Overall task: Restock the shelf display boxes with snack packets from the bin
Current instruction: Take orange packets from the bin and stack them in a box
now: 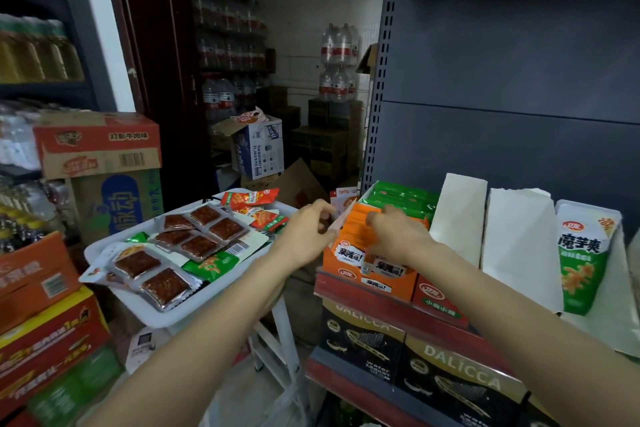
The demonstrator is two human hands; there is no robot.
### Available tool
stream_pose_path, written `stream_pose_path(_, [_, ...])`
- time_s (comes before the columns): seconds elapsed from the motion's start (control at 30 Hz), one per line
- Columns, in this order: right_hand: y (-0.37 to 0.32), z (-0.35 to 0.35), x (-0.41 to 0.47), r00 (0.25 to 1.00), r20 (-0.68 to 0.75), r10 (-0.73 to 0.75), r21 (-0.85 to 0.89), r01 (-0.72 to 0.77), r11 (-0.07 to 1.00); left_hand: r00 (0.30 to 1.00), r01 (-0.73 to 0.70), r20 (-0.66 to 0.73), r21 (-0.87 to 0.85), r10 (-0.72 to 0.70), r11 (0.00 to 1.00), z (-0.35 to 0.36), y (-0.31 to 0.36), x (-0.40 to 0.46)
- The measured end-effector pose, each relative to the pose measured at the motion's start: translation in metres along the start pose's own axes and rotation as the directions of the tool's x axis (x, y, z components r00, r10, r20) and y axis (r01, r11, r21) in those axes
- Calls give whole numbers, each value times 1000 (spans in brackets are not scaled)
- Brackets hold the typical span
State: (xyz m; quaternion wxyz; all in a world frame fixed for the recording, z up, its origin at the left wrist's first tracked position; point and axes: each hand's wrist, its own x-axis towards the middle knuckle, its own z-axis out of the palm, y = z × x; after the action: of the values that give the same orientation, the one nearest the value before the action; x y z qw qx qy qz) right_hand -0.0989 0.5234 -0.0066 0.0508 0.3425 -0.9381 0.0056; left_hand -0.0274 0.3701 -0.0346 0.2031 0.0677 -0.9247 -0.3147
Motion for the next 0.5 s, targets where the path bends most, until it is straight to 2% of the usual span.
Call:
stream_pose_path(0.13, [-36, 1, 0, 965, -226, -134, 177, 176, 968, 979, 30, -200, 1, -29, 1000, -34, -32, -31])
stream_pose_path(0.27, [-96, 5, 10, 943, -233, -238, 295, 302, 906, 930, 223, -336, 188, -150, 957, -76, -81, -62])
stream_pose_path(0.37, [-141, 20, 26, 940, -173, -296, 382, 341, 859, 934, 318, -276, 341, -229, 885, -107, -118, -82])
stream_pose_path(0.5, [-186, 41, 49, 954, -59, -294, 490, 285, 824, 924, 378, -92, 358, -370, 854, -137, -155, -105])
